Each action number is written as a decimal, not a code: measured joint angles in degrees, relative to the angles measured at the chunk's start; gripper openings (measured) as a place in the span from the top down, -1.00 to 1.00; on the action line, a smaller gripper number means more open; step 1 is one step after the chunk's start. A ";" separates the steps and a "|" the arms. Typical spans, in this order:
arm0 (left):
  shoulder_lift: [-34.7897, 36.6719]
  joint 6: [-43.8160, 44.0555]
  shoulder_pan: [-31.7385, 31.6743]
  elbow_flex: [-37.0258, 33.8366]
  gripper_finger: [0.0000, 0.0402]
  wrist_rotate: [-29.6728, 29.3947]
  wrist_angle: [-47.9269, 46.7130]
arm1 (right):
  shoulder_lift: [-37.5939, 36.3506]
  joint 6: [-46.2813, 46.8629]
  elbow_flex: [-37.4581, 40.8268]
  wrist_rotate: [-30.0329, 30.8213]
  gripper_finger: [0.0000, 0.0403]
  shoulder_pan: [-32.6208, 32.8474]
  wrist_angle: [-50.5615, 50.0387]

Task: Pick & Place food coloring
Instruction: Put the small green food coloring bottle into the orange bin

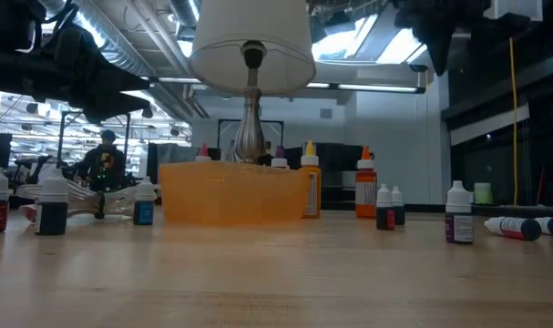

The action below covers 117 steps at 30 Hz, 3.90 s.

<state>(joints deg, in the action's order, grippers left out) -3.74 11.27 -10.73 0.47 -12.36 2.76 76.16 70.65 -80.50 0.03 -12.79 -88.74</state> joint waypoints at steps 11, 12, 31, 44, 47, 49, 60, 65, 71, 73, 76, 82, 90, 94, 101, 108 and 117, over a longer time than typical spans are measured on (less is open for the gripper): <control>0.01 0.00 0.00 0.00 -0.47 0.00 0.00 | 0.75 -0.40 11.47 -10.07 -0.21 -0.23 1.48; 0.01 0.00 -0.02 0.00 -0.47 0.00 -0.02 | 0.75 -0.42 12.65 -10.65 -0.21 -0.23 2.24; 0.01 0.00 0.00 0.00 -0.47 0.00 0.00 | 4.45 -5.85 30.29 -21.70 -0.21 -3.35 20.70; 0.01 0.00 -0.02 0.00 -0.47 0.00 -0.01 | 8.95 -9.66 36.10 -28.85 -0.21 -6.26 30.54; 0.01 0.00 -0.01 0.00 -0.47 0.00 -0.02 | 9.01 -9.89 37.23 -29.16 -0.21 -6.61 30.75; -0.01 -0.02 -0.02 0.00 -0.47 0.00 0.00 | 9.01 -9.92 38.06 -29.54 -0.21 -7.09 31.55; 0.01 0.00 0.00 0.00 -0.47 0.00 0.00 | 11.91 -11.63 40.62 -32.84 -0.21 -7.68 34.19; 0.01 -0.01 0.00 0.00 -0.47 0.00 0.00 | 14.36 -12.74 40.62 -33.59 -0.21 -7.68 35.96; 0.01 0.00 -0.01 0.00 -0.47 0.00 0.00 | 16.52 -13.74 40.62 -33.84 -0.21 -7.68 38.26; 0.00 0.00 0.00 0.00 -0.47 0.00 -0.01 | 17.35 -14.16 40.62 -34.45 -0.21 -7.68 38.31; 0.00 0.00 -0.02 0.00 -0.47 0.00 -0.01 | 18.01 -15.16 40.62 -34.66 -0.21 -7.68 38.28; 0.00 -0.02 -0.02 0.00 -0.47 0.00 0.00 | 18.01 -15.45 40.62 -34.68 -0.21 -7.62 38.12; 0.00 -0.02 -0.01 0.00 -0.47 0.00 0.00 | 18.01 -14.12 41.57 -34.75 -0.21 -6.06 38.11; 0.00 0.00 -0.02 0.00 -0.47 0.00 0.00 | 18.01 -14.14 41.69 -34.69 -0.21 -6.02 38.58; 0.00 0.00 -0.02 0.00 -0.47 0.00 -0.01 | 17.99 -13.79 41.75 -34.33 -0.21 -6.02 40.12; 0.00 0.00 0.00 0.00 -0.47 0.00 -0.02 | 17.97 -13.84 41.75 -34.22 -0.21 -6.02 40.34; 0.00 0.00 0.00 0.00 -0.47 0.00 -0.02 | 17.97 -13.62 41.75 -34.47 -0.17 -6.02 40.29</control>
<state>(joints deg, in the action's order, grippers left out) -3.74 11.27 -10.73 0.47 -12.36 2.74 94.13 57.04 -38.74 -34.44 -18.81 -48.45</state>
